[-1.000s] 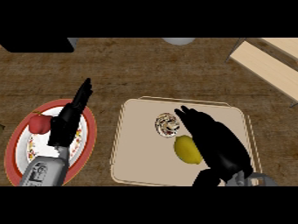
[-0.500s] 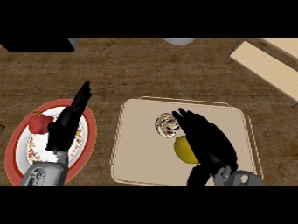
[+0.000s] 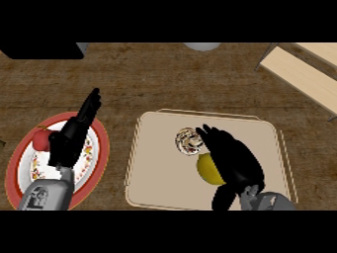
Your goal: Pick the lemon from the tray and place it in the tiered shelf
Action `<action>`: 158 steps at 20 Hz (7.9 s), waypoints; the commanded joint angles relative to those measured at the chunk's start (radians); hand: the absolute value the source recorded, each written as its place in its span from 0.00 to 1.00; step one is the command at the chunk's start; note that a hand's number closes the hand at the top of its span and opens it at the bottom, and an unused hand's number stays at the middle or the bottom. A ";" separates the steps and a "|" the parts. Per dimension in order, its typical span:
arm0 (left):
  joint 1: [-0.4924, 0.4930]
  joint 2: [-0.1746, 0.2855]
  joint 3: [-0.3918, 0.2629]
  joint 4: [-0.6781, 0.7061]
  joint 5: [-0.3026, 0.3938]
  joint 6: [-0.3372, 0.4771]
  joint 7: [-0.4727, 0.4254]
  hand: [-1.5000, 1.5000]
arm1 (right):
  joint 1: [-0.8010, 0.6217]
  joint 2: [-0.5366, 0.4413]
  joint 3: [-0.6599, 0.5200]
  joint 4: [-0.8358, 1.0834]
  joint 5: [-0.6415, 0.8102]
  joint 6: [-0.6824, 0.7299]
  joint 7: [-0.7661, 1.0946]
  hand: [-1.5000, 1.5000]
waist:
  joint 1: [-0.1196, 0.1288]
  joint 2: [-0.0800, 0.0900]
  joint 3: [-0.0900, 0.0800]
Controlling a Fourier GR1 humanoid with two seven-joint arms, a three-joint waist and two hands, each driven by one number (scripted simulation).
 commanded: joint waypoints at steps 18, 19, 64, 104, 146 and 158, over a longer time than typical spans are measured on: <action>-0.032 -0.022 0.014 -0.042 -0.025 -0.020 0.068 0.50 | -0.011 0.019 0.031 0.061 0.162 0.004 -0.152 1.00 | 0.002 -0.001 0.000; 0.042 -0.076 -0.034 -0.018 -0.089 0.054 -0.034 0.50 | -0.002 -0.017 -0.001 0.068 0.146 -0.007 -0.198 1.00 | 0.002 -0.001 0.000; -0.026 -0.046 0.006 0.054 -0.054 0.007 -0.028 0.50 | -1.178 0.033 -0.740 0.846 0.967 -0.728 0.801 1.00 | 0.017 0.005 -0.001; -0.046 -0.027 0.039 0.064 -0.033 -0.026 -0.039 0.50 | -1.119 -0.314 -1.010 1.142 0.950 -1.247 0.379 1.00 | 0.026 0.013 0.000; 0.019 -0.007 0.060 0.009 -0.019 -0.046 -0.019 0.50 | -1.091 -0.307 -1.082 0.581 0.976 -1.188 0.559 0.00 | -0.015 -0.012 -0.002; 0.049 -0.027 0.061 -0.016 -0.037 -0.002 0.013 0.50 | -0.921 -0.104 -1.163 0.000 0.967 -0.688 0.558 0.00 | -0.079 -0.042 -0.001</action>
